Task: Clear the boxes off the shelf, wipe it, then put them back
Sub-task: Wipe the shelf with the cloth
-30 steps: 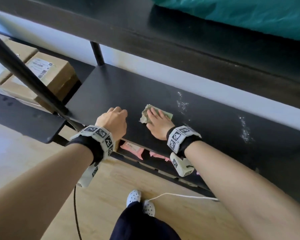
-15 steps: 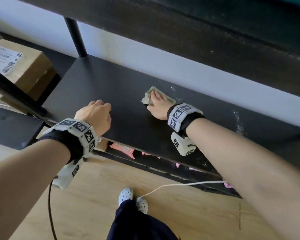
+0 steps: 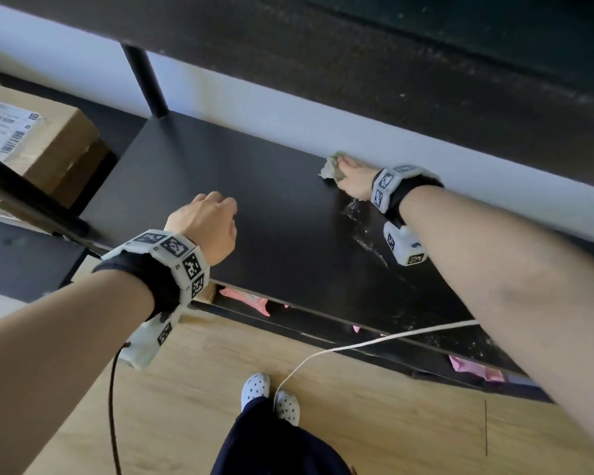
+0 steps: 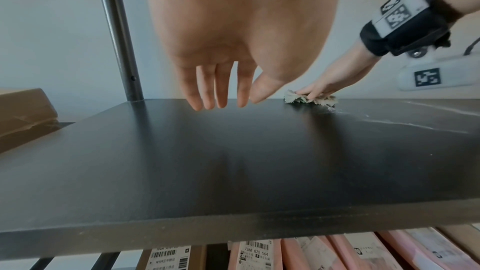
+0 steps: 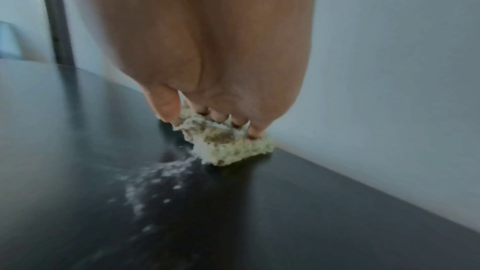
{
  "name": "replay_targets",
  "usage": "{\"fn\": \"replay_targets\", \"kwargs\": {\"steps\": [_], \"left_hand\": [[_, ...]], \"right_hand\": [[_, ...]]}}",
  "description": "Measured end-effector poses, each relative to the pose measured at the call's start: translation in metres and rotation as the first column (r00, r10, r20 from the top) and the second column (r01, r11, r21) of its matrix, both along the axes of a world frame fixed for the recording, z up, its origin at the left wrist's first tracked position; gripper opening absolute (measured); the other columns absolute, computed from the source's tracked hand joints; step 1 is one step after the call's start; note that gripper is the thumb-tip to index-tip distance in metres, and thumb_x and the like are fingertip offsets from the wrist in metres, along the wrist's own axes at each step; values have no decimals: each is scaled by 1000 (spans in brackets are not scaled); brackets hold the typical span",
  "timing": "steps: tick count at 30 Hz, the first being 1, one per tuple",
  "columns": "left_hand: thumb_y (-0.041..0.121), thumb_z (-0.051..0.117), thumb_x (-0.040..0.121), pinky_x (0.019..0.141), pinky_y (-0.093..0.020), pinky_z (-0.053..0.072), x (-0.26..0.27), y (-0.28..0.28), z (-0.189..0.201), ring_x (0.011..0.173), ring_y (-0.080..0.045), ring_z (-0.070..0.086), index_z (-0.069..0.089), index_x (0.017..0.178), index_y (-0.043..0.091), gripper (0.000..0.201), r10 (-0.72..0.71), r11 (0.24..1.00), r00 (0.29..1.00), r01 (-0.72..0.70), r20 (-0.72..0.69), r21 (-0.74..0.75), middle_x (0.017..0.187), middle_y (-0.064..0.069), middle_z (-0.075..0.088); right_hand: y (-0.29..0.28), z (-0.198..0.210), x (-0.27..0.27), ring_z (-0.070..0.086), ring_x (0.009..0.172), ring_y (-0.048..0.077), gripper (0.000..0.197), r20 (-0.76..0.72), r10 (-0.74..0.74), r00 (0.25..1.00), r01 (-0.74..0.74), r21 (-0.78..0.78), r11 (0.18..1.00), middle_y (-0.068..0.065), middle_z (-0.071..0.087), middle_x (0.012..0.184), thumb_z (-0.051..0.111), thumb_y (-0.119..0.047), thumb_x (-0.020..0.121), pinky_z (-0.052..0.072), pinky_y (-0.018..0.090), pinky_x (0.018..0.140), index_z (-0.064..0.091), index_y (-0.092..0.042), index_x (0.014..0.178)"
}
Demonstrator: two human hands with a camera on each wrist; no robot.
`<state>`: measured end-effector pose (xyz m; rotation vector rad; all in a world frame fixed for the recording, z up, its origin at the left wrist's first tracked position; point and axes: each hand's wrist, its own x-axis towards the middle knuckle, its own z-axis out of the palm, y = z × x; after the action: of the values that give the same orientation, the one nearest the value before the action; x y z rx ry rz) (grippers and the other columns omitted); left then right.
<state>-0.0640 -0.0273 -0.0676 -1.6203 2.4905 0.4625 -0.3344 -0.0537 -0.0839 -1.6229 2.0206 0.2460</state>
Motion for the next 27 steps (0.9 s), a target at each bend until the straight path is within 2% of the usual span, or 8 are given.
{"fn": "replay_targets", "kwargs": {"steps": [4, 7, 8, 11, 13, 17, 24, 27], "left_hand": [[21, 38, 95, 84, -42, 49, -16, 4, -4, 116, -24, 47, 54, 119, 12, 31, 17, 1000, 1000, -18, 10, 18, 122, -6, 54], [21, 38, 95, 85, -42, 49, -27, 11, -6, 116, -24, 47, 54, 119, 12, 30, -7, 1000, 1000, 7, 12, 12, 122, -5, 54], [21, 37, 95, 85, -41, 49, -29, 13, -6, 116, -24, 47, 54, 120, 13, 31, -19, 1000, 1000, 19, 11, 11, 122, -5, 54], [22, 36, 96, 85, -40, 49, -33, 19, -7, 115, -23, 48, 53, 121, 14, 31, -41, 999, 999, 41, 2, 10, 123, -4, 54], [23, 36, 96, 84, -40, 49, -33, 22, -7, 115, -22, 48, 52, 122, 14, 32, -44, 999, 999, 44, 0, 10, 124, -3, 54], [22, 37, 96, 86, -41, 49, -37, 27, -5, 116, -23, 48, 52, 122, 13, 32, -42, 999, 999, 42, 12, 29, 124, -5, 53], [22, 37, 96, 87, -42, 49, -62, 35, -3, 116, -24, 48, 53, 121, 11, 31, -84, 996, 995, 82, 48, 37, 123, -6, 54], [22, 37, 96, 88, -42, 49, -75, 41, -2, 117, -24, 48, 52, 122, 11, 32, -110, 993, 993, 108, 46, 44, 124, -5, 53]], "right_hand": [[2, -14, 59, 0, 148, 25, 56, -16, 230, 973, -230, -3, 973, 10, -1, 160, 29, -23, 101, 0, 33, 119, 8, -8, 151], [-10, -22, 85, -4, 148, 25, 46, -19, 414, 910, -414, 6, 910, 11, -1, 160, 24, -15, 102, -2, 36, 120, 25, -5, 147], [-14, -22, 77, -4, 148, 24, 47, -31, 430, 902, -429, 16, 903, 10, 0, 160, 23, -15, 102, -2, 36, 120, 23, -5, 148], [-13, -21, 16, 2, 149, 23, 55, -7, 232, 973, -232, 1, 973, 6, -1, 161, 22, -29, 102, 1, 37, 121, 5, -13, 152], [6, -17, -32, 7, 148, 24, 57, -19, 109, 994, -109, -3, 994, 6, 4, 160, 22, -37, 100, 5, 38, 121, 8, -17, 152], [57, -8, -89, 3, 148, 26, 56, -18, -49, 999, 51, 102, 994, 10, 3, 160, 28, -23, 101, 4, 37, 121, 8, -11, 151], [54, -17, -35, -9, 148, 25, 57, 120, 59, 991, -70, 85, 994, 0, -9, 160, 21, -14, 99, -5, 42, 120, 0, -18, 152], [46, -22, -42, -7, 148, 24, 58, 133, 93, 987, -101, 58, 993, -2, -7, 160, 21, -13, 98, -4, 42, 121, 2, -19, 152]]}}
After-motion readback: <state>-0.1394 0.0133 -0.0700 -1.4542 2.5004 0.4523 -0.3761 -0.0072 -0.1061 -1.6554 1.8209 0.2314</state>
